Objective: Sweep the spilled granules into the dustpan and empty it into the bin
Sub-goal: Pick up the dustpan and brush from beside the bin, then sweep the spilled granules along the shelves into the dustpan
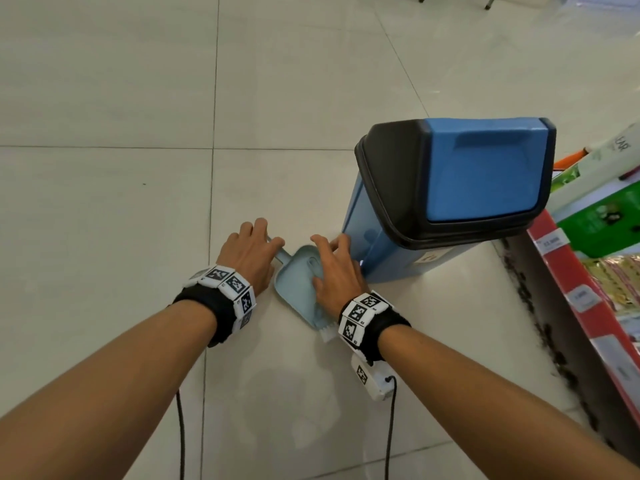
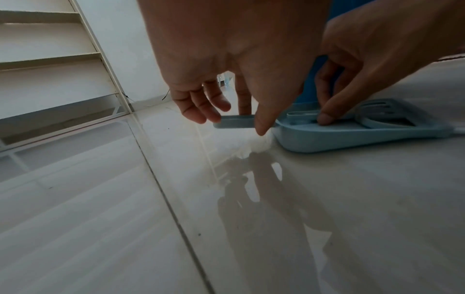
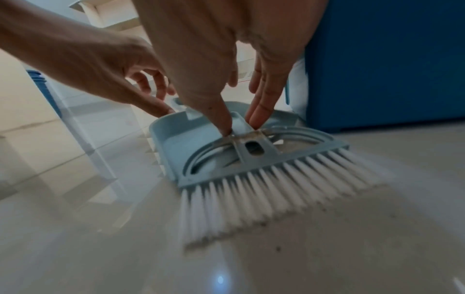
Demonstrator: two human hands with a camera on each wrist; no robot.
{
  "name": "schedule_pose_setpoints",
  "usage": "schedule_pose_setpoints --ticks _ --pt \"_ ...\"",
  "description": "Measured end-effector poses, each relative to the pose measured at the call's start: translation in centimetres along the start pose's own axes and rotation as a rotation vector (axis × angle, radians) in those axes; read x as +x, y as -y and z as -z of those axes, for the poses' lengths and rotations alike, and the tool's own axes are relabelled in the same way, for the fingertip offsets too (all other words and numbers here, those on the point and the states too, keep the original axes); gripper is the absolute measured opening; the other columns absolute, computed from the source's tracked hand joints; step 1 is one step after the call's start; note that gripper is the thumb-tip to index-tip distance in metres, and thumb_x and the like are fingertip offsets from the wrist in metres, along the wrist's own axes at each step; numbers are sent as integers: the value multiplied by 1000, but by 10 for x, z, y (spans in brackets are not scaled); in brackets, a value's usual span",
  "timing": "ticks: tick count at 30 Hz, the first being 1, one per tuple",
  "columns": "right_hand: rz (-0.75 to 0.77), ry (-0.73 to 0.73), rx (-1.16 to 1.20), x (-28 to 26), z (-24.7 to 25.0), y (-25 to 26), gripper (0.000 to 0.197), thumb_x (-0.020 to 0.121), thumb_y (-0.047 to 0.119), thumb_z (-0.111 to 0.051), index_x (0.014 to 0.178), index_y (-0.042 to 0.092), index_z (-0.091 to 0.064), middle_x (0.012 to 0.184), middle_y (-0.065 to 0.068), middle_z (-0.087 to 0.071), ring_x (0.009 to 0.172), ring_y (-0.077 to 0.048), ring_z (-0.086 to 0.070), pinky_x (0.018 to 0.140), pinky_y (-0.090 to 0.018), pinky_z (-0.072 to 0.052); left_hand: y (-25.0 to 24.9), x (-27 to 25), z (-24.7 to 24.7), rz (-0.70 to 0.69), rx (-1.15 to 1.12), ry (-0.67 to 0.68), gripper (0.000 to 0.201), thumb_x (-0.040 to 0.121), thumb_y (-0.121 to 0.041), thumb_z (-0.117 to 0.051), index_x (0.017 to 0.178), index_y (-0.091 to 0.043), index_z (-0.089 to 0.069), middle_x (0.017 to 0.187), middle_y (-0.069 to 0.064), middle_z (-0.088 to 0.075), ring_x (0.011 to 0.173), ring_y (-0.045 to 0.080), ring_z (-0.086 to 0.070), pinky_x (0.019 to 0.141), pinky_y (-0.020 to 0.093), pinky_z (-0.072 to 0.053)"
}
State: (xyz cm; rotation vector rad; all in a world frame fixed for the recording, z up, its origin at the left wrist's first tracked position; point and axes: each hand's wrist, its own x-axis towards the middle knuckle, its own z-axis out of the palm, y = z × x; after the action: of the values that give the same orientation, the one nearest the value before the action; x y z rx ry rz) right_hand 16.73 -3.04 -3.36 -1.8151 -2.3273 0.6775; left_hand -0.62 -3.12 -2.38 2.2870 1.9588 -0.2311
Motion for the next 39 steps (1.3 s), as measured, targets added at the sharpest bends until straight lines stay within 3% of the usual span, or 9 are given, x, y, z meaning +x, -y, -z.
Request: schedule_pose_setpoints --ticks 6,10,14,19,22,28,31,35,39 --pt "-58 64 86 0 13 -6 72 84 9 -65 146 19 -29 129 -14 -48 116 -33 -52 98 -40 -46 2 -7 9 -63 113 15 31 95 -31 -55 124 -19 -57 130 4 -45 117 26 -42 91 34 -40" --pt "-2 80 88 -10 25 -2 62 85 14 -65 142 17 -41 120 -12 -56 111 -28 -55 94 -34 -45 5 -11 12 -145 151 144 36 95 -38 -56 127 -21 -54 128 0 -57 120 24 -47 96 35 -39" --pt "98 150 5 -32 48 2 25 83 21 -70 106 12 -68 104 -9 -63 95 -25 -61 76 -24 -44 3 -27 15 -200 26 303 38 94 -36 -57 130 -23 -57 124 3 -58 116 25 -56 90 35 -48" --pt "144 281 -104 -71 99 -8 20 77 27 -73 69 19 -57 78 -4 -60 74 -24 -57 65 -25 -39 -20 -57 17 -149 -222 385 27 87 -23 -56 112 -16 -64 102 9 -69 93 31 -67 76 32 -52" --pt "141 314 -149 -97 139 -32 3 82 22 -65 83 22 -63 84 3 -57 82 -20 -54 71 -25 -41 -46 -70 20 -153 -271 410 26 88 -24 -57 112 -15 -62 93 8 -68 88 30 -67 67 25 -42" --pt "-44 356 -71 -137 207 -109 32 95 6 -41 109 24 -64 74 16 -45 70 -6 -46 74 -23 -37 -109 -75 37 -175 -272 428 25 91 -27 -56 112 -15 -62 103 12 -70 92 30 -66 73 27 -46" --pt "-134 243 43 -162 215 -148 35 96 3 -40 106 21 -68 73 18 -44 64 -1 -42 63 -21 -36 -143 -74 45 -191 -298 418 24 93 -30 -56 110 -14 -60 104 13 -70 93 31 -66 72 28 -45" --pt "-249 25 289 -184 206 -190 34 99 5 -38 108 16 -70 86 7 -56 77 -13 -52 71 -22 -39 -188 -68 54 -182 -356 382 25 96 -35 -55 111 -15 -60 107 11 -69 96 29 -64 74 29 -45" --pt "-347 -160 580 -186 191 -216 27 101 17 -49 118 10 -68 91 -1 -65 71 -11 -60 64 -19 -47 -222 -51 56 -147 -462 324 27 97 -32 -54 111 -11 -61 108 13 -69 98 31 -63 71 27 -40"
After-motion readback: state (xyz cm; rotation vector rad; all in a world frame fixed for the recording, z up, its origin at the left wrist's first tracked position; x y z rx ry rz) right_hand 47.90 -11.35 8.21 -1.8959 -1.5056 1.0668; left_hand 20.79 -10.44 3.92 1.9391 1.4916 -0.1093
